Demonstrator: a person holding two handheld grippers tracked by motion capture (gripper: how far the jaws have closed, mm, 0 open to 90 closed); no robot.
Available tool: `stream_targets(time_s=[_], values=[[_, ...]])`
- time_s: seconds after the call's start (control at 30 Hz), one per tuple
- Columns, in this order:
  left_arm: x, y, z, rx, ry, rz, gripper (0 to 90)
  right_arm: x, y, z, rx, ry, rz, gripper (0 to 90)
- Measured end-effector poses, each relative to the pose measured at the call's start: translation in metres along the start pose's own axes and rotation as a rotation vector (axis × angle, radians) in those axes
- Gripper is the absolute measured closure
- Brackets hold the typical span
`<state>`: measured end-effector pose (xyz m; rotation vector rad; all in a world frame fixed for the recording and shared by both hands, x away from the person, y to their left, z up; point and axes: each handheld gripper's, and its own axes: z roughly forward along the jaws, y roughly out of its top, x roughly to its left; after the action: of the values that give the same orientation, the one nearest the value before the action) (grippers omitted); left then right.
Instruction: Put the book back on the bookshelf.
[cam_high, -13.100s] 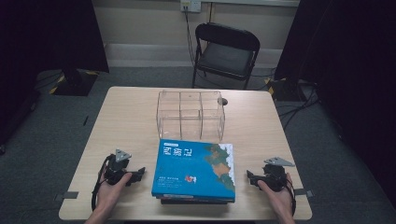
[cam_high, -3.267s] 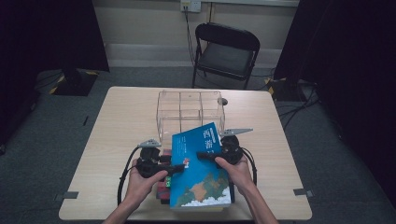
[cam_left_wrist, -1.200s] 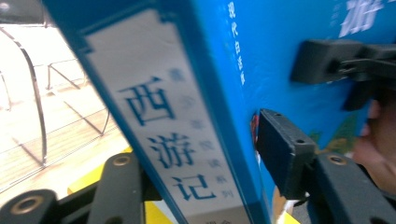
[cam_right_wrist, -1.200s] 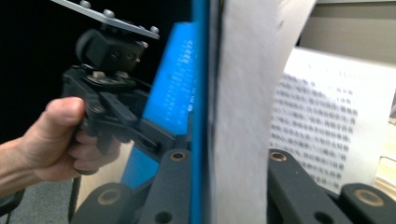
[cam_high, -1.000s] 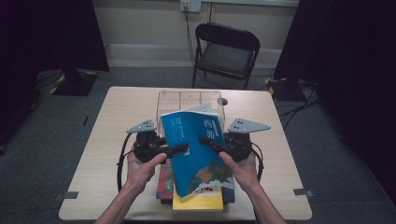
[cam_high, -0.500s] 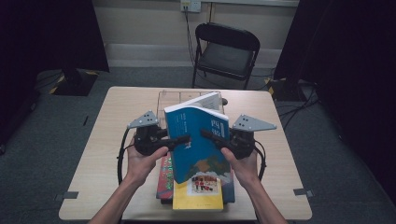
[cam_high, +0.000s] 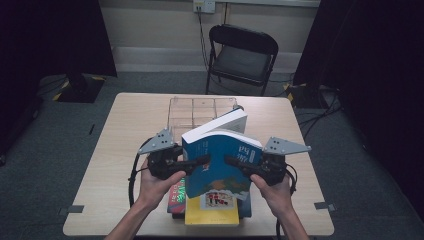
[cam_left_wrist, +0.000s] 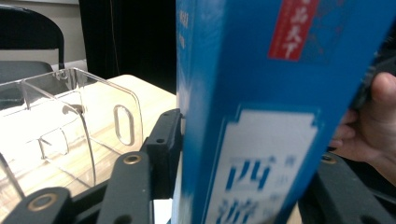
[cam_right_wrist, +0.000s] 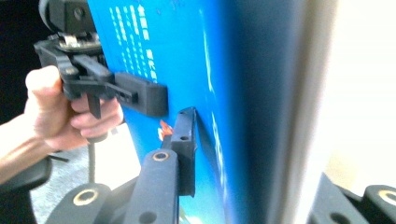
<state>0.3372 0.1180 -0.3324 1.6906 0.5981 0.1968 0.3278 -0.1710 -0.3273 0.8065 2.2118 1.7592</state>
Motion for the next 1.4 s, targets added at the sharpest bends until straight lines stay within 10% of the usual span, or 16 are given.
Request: stream_targets(time_s=[0.33,0.67,0.93,1.4], values=[[-0.01,-0.005,-0.006,-0.004,0.004,0.047,58.4,-0.005,-0.006,-0.02,-0.007,-0.111,-0.009,46.0],[-0.019,-0.009,-0.009,-0.016,-0.01,0.054,57.4,-0.026,-0.021,-0.007,0.036,-0.061,0.017,32.1],[-0.019,-0.008,-0.008,-0.008,-0.007,0.033,57.0,-0.022,-0.019,-0.006,0.056,-0.093,0.006,34.8],[-0.031,-0.007,0.008,0.037,0.094,0.128,56.6,-0.022,-0.018,-0.009,0.067,-0.101,-0.019,42.5]])
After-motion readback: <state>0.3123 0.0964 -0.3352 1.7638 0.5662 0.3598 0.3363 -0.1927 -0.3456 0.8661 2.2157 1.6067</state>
